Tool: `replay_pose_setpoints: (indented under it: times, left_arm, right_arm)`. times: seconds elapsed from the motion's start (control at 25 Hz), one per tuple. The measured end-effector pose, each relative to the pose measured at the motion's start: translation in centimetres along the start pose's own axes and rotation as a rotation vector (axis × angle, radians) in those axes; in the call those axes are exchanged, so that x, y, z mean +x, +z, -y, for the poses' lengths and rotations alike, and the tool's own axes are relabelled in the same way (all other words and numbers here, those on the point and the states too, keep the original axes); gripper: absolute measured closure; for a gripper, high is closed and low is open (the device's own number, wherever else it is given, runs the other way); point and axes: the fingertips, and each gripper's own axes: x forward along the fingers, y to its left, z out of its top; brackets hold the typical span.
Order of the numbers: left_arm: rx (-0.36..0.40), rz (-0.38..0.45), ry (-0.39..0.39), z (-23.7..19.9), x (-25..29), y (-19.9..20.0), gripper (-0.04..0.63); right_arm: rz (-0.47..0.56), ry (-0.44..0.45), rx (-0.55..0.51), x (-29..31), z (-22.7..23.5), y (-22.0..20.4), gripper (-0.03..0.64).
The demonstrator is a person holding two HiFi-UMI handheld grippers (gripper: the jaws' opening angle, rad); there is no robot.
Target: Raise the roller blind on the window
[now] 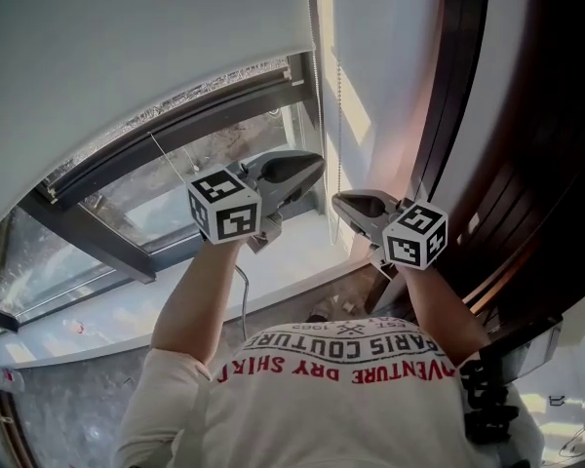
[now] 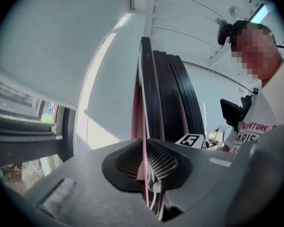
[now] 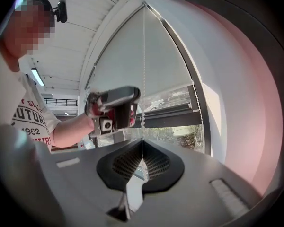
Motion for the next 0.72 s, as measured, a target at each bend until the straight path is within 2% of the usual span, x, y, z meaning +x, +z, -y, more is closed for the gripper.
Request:
replay_pose_setpoints:
  times: [0.12,0.2,0.24,0.4,0.6,0.68,0.72]
  left_arm:
    - [0.072,0.013,0.019,0.1,0.5,4.2,0.571]
    - [0.101,0.006,0.031,-0.2,1.0,5.9,0.514]
    - [0.103,0.009,0.028,-0.2,1.3,6.6,0.494]
    - [0.079,0.046,0.008,0.0,2.3,9.4,0.494]
    - [0.070,0.037,-0.003,0.2,3.4,10.9,0.504]
    - [0.070,0.027,0.001,0.2,3.6,10.7,0.569]
    - [0.060,0.027,0.002,0.1,3.7,10.6,0.574]
  right_arm:
    - [-0.005,0.012,-0.004,0.2,-0.2,0.0,0.611]
    - [-0.008,0.018,-0.001,0.4,-0.3,-0.1,0.611]
    - [-0.010,0.019,0.000,0.4,-0.4,-0.1,0.611]
    - [-0.019,0.021,0.000,0.6,-0.5,-0.3,0.611]
    - [-0.017,0.024,0.005,0.6,-0.6,-0.2,0.611]
    - [-0.018,0.022,0.006,0.6,-0.6,-0.3,0.611]
    - [-0.018,0.020,0.006,0.6,-0.5,-0.3,0.611]
